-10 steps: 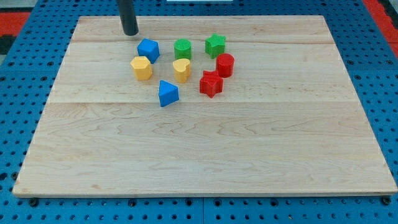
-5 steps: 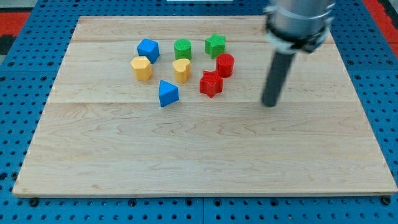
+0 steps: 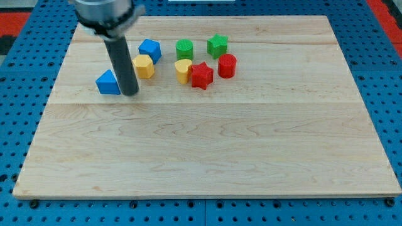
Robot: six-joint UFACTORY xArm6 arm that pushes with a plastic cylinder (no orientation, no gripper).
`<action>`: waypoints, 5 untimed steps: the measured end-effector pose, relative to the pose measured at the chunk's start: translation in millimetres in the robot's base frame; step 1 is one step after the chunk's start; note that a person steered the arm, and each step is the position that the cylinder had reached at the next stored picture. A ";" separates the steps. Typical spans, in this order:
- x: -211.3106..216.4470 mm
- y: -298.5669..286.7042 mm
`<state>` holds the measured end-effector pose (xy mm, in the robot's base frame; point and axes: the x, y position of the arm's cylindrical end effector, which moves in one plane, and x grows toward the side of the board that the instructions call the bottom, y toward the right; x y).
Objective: Slide the blue triangle to the top left
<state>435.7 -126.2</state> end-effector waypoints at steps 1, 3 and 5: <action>6.6 -72.2; -53.4 -60.6; 0.4 -37.3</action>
<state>436.2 -163.5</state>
